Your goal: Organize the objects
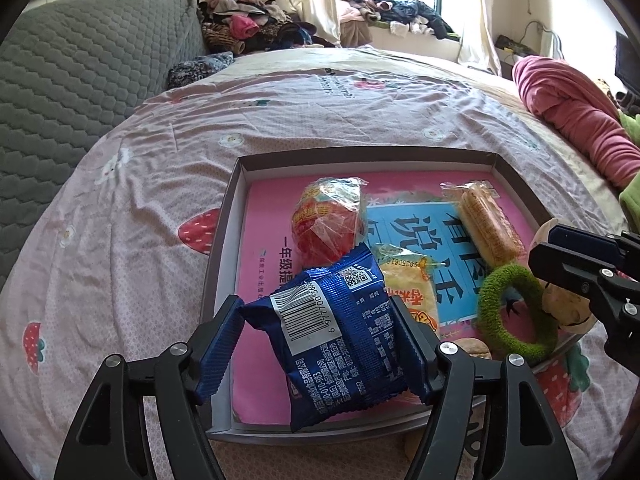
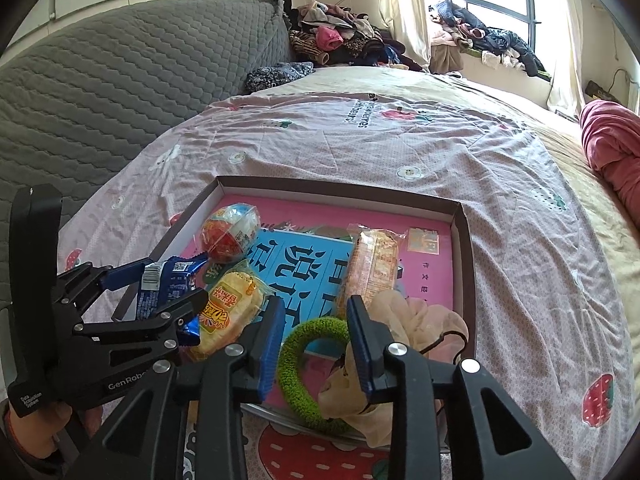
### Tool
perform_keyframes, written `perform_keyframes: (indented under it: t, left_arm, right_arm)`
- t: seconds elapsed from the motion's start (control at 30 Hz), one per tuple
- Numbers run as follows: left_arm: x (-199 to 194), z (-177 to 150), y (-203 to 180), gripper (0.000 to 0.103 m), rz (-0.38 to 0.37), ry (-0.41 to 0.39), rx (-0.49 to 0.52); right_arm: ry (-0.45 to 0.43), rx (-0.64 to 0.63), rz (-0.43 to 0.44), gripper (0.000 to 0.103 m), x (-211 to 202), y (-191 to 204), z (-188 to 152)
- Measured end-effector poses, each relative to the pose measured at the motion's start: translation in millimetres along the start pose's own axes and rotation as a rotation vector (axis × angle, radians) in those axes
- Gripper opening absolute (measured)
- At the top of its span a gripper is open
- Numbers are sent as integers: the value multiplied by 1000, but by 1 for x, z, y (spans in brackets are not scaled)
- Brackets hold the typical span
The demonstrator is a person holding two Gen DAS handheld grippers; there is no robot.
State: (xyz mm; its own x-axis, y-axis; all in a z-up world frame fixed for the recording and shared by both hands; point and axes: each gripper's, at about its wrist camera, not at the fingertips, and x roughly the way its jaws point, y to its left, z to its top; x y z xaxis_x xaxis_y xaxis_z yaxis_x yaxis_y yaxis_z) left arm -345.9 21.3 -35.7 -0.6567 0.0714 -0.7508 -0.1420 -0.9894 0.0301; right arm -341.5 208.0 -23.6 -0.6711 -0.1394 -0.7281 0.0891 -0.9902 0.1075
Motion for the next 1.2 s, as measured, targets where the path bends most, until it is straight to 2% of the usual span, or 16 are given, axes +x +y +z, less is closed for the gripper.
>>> perform_keyframes:
  t: [0.2, 0.6, 0.67, 0.73, 0.87, 0.93, 1.2]
  left_arm:
    - [-1, 1, -1, 79, 28, -2, 10]
    - [-4, 3, 1, 81, 29, -1, 0]
    - [-6, 3, 3, 82, 27, -4, -6]
    - [-7, 3, 4, 83, 32, -6, -5]
    - [-14, 4, 4, 84, 30, -15, -4]
    - [-19, 5, 4, 84, 32, -26, -3]
    - [-41, 10, 5, 85, 71, -52, 9]
  right_arm:
    - [1, -9, -5, 35, -2, 1, 1]
    - [-2, -13, -12, 35, -6, 1, 4]
    - [-3, -14, -12, 38, -8, 1, 4]
    - [-9, -17, -21, 47, -10, 2, 5]
    - [-23, -14, -32, 57, -17, 3, 7]
    - [-30, -8, -41, 66, -20, 2, 9]
    - [-54, 3, -55, 77, -39, 5, 14]
